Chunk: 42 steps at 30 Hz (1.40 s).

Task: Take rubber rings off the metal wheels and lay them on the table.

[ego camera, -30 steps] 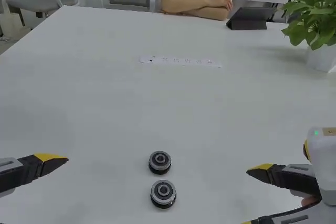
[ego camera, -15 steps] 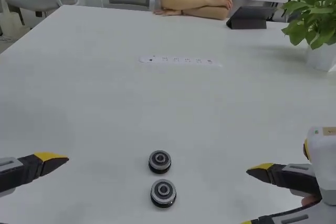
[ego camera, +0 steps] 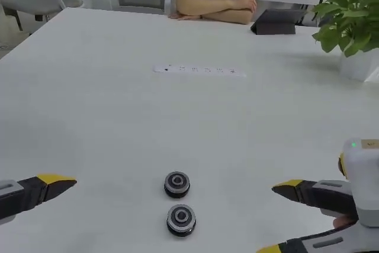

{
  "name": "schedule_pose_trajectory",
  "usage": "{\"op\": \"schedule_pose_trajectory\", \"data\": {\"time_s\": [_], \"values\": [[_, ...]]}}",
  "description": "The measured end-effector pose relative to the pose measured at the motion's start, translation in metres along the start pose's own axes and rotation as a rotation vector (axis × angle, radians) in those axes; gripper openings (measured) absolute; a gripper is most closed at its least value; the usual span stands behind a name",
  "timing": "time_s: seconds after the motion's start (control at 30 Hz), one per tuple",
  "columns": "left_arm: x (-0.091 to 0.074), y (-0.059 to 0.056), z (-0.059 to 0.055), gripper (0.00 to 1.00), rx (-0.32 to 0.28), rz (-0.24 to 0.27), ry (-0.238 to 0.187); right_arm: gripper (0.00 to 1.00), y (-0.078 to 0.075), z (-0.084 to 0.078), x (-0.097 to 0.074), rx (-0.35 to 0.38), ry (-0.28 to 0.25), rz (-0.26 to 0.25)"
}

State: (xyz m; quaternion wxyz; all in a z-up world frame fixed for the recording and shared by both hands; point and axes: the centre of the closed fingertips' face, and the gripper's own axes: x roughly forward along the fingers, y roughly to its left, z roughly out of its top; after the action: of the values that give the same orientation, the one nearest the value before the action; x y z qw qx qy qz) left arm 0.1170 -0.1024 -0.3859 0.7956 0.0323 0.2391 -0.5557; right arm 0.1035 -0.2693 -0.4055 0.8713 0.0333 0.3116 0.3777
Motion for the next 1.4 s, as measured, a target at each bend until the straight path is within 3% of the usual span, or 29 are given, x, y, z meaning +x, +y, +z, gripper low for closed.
{"op": "schedule_pose_trajectory", "data": {"time_s": [0.1,0.23,0.37,0.47,0.53,0.73,0.93,1.07,1.13,1.4], "values": [[-0.001,0.000,0.002,0.96,0.001,0.001,-0.006,0.92,-0.001,0.005,-0.002,-0.008,-0.011,-0.008],[-0.002,0.000,0.005,0.96,0.014,-0.001,-0.005,0.93,0.006,0.009,0.000,-0.036,-0.012,0.005],[-0.006,-0.001,0.013,0.96,0.040,-0.007,-0.008,0.93,0.003,0.014,-0.004,-0.078,-0.004,-0.011],[-0.008,0.001,0.019,0.96,0.061,-0.001,-0.009,0.93,-0.001,0.028,-0.009,-0.095,-0.026,-0.016],[-0.009,0.003,0.022,0.96,0.100,0.003,0.013,0.92,-0.003,0.037,-0.011,-0.110,-0.041,-0.017],[-0.010,0.003,0.043,0.96,0.180,-0.010,0.010,0.90,-0.003,0.068,-0.013,-0.174,-0.082,-0.011],[-0.007,0.007,0.062,0.95,0.237,-0.015,-0.003,0.87,0.002,0.089,-0.010,-0.219,-0.122,0.019],[-0.004,0.008,0.072,0.94,0.305,-0.024,0.024,0.84,0.006,0.099,-0.006,-0.242,-0.139,0.039],[0.000,0.009,0.083,0.94,0.362,-0.027,0.032,0.82,0.010,0.108,-0.001,-0.264,-0.151,0.056],[0.013,0.002,0.119,0.90,0.423,-0.075,-0.035,0.75,0.020,0.120,0.019,-0.323,-0.154,0.120]]}}
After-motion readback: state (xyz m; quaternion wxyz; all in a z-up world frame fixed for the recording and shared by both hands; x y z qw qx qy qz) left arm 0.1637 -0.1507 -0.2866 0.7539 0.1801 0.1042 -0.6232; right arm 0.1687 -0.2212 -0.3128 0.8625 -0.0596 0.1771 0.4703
